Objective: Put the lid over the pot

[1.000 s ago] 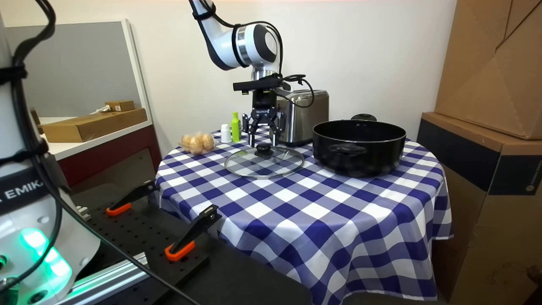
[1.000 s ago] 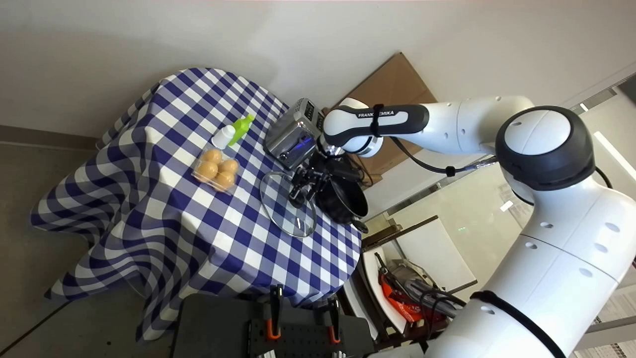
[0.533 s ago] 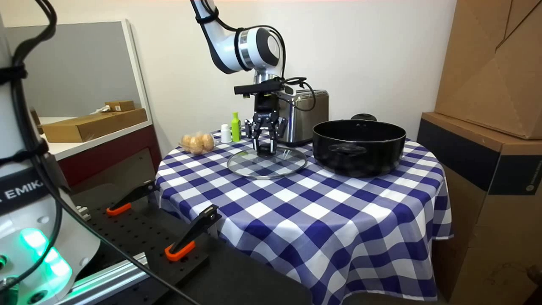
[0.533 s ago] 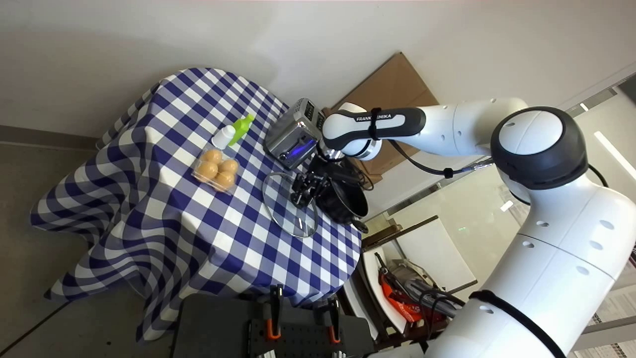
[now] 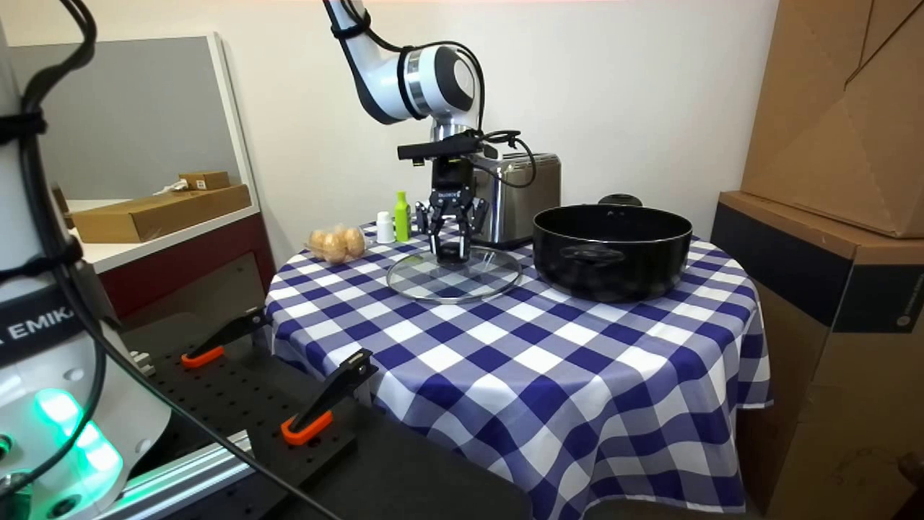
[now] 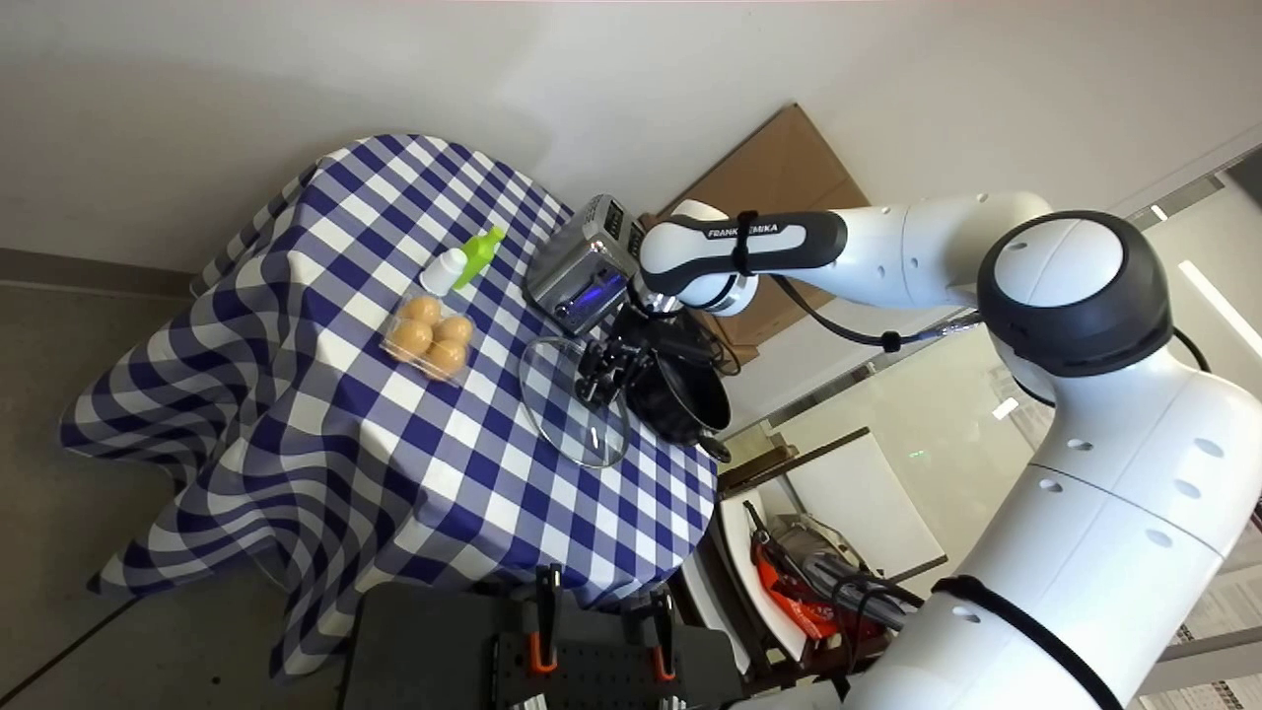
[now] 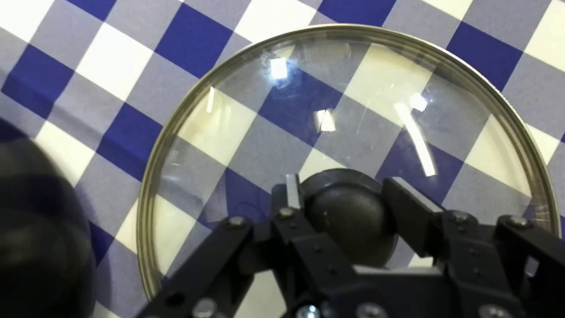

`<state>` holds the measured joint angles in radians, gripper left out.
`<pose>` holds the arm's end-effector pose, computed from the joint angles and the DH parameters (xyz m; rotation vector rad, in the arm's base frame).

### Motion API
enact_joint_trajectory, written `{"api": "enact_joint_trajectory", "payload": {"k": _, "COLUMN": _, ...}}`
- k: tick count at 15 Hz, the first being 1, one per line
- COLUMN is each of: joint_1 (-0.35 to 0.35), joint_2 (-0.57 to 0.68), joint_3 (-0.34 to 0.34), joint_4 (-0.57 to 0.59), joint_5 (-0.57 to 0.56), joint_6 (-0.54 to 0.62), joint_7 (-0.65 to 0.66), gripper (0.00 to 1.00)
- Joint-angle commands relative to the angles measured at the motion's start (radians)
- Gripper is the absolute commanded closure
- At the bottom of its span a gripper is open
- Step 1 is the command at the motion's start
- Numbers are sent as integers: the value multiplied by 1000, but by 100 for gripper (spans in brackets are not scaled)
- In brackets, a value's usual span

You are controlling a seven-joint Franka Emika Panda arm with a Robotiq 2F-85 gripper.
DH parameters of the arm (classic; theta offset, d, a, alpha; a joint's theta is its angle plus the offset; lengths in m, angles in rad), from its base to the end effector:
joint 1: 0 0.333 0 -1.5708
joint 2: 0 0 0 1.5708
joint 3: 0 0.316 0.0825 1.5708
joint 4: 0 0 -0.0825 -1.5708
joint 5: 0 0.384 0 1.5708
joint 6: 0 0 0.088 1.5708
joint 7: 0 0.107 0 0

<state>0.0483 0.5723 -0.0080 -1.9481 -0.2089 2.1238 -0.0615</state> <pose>0.5716 0.0137 0.1577 2.9074 0.3623 -0.5900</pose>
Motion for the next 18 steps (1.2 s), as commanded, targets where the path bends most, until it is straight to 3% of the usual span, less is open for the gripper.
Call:
{"api": "enact_joint_trajectory", "payload": {"k": 1, "joint_1": 0, "joint_2": -111, "joint_3": 13, "joint_4": -65, "joint_5": -1, "joint_6": -10, "joint_7": -15, "gripper": 76}}
{"api": "enact_joint_trajectory", "payload": {"k": 4, "joint_1": 1, "joint_2": -201, "joint_3": 21, "joint_4": -111, "joint_5": -8, "joint_6": -57, "joint_7": -36, "gripper": 76}}
{"api": "enact_joint_trajectory", "payload": {"k": 9, "joint_1": -25, "joint_2": -374, "joint_3": 35, "joint_4": -192, "joint_5": 0, "joint_6": -173, "joint_7": -179, "gripper": 76}}
{"api": "enact_joint_trajectory", "payload": {"k": 13, "joint_1": -63, "joint_2": -476, "joint_3": -1, "joint_4": -192, "joint_5": -9, "joint_6": -247, "joint_7": -217, "gripper": 76}}
{"api": "enact_joint_trajectory", "payload": {"k": 18, "joint_1": -137, "joint_2": -482, "joint_3": -71, "joint_4": -116, "joint_5": -16, "joint_6": -255, "joint_7": -208, "gripper": 76}}
